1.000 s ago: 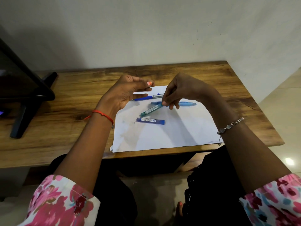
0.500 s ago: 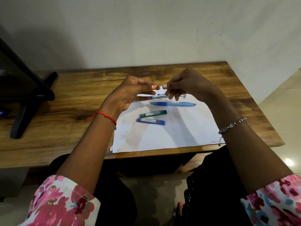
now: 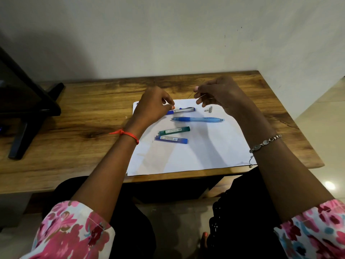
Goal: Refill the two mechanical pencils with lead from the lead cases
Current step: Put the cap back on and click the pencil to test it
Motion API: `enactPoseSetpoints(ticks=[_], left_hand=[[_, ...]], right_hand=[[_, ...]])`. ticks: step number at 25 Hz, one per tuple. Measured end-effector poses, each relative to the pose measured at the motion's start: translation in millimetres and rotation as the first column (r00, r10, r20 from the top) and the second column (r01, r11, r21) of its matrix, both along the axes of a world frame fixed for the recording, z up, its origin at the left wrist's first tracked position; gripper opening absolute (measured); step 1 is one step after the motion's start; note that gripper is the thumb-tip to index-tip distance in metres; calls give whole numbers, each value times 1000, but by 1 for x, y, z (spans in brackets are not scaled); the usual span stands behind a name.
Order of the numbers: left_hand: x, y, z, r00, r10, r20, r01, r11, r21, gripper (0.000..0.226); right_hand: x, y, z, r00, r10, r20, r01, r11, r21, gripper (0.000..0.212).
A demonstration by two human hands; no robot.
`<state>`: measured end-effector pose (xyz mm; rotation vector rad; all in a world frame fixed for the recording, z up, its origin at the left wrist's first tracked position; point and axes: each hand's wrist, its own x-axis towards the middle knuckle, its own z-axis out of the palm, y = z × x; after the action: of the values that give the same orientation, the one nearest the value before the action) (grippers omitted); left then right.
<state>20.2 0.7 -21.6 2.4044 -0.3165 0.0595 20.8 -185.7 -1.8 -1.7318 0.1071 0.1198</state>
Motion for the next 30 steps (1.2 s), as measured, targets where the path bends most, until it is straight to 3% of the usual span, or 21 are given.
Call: enactPoseSetpoints(ticks=[5, 9, 13, 16, 19, 24, 30], left_hand=[[0, -1, -9, 998, -66, 14, 60, 963, 261, 18], [2, -6, -13, 998, -50, 29, 38, 949, 313, 18], [7, -5, -14, 998, -10, 56, 0, 985, 173, 14], [8, -5, -3, 996, 52, 67, -49, 998, -47, 14], [7, -4, 6, 993, 70, 99, -53, 986, -158, 15], [5, -6, 8, 991, 52, 126, -24, 976, -216, 14], [6, -6, 6, 989, 26, 143, 7, 975, -221, 13]], right_hand=[[-1, -1, 0, 1000, -11, 18, 12, 999, -50, 16], [-1, -2, 0, 998, -31, 55, 36, 996, -78, 16], [0, 5, 3, 974, -129, 184, 135, 991, -22, 10], [1, 11, 8, 919, -240, 313, 203, 968, 146, 5], [2, 10, 10, 855, -326, 404, 210, 928, 307, 9], [0, 11, 12, 820, -342, 459, 161, 907, 388, 8], [-1, 12, 14, 807, -303, 507, 125, 926, 355, 12]])
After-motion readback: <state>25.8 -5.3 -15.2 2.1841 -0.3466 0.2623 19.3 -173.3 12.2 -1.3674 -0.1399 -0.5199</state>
